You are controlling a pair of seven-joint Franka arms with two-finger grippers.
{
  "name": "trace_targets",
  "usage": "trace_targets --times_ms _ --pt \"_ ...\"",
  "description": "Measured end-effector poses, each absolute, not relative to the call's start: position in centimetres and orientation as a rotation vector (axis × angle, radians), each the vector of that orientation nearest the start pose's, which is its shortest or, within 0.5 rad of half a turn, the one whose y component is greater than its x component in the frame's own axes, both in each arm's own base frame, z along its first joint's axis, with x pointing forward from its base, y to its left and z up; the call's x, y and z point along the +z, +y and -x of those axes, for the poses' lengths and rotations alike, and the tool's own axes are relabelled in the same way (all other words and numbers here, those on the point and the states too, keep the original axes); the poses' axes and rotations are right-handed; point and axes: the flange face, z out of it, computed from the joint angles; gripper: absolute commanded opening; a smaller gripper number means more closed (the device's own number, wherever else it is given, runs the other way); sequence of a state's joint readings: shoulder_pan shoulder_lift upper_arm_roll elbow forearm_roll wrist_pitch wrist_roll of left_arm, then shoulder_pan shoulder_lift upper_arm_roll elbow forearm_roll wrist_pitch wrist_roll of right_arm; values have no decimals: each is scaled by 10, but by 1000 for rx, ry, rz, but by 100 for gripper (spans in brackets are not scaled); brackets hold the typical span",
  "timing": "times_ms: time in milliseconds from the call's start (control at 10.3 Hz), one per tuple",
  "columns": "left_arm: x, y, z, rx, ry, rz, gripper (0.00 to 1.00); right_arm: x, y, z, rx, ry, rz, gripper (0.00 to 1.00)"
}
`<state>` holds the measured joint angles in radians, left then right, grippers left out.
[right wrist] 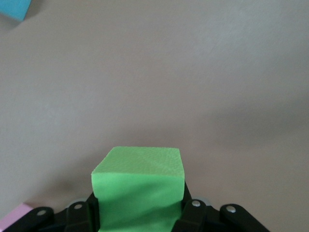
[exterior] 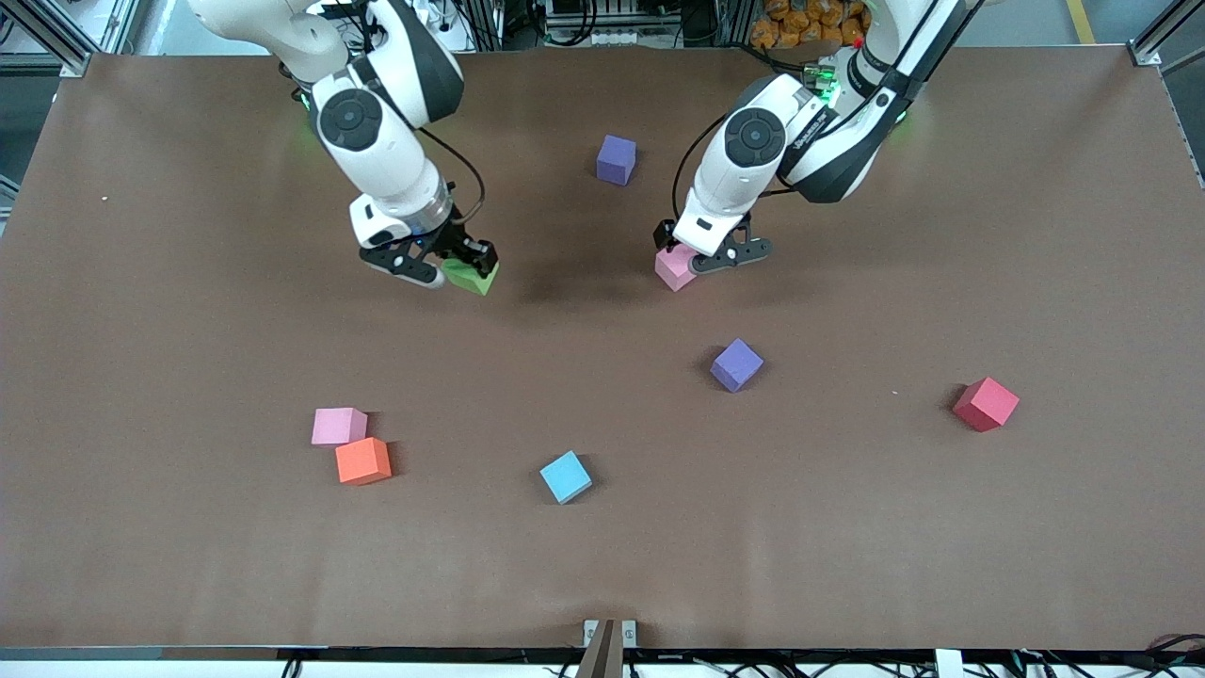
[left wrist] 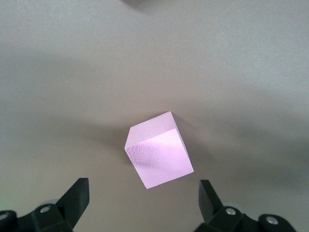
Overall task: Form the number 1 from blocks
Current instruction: 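Place the green cube beside purple with the right gripper while the left gripper reaches pink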
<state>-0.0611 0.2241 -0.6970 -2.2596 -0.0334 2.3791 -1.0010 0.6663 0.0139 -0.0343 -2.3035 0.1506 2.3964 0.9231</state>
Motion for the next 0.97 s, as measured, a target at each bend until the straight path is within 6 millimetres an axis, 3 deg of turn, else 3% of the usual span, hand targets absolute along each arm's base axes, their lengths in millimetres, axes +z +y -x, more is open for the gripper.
trace_targets --times_ms 291,583,972 --pt "266 -362 -398 291 -481 3148 100 333 358 -381 14 563 2942 59" --pt "248 -355 -410 332 -530 3137 100 293 408 -339 7 532 2942 59" --pt "247 -343 -434 318 -696 3112 100 241 469 -294 33 512 2969 58"
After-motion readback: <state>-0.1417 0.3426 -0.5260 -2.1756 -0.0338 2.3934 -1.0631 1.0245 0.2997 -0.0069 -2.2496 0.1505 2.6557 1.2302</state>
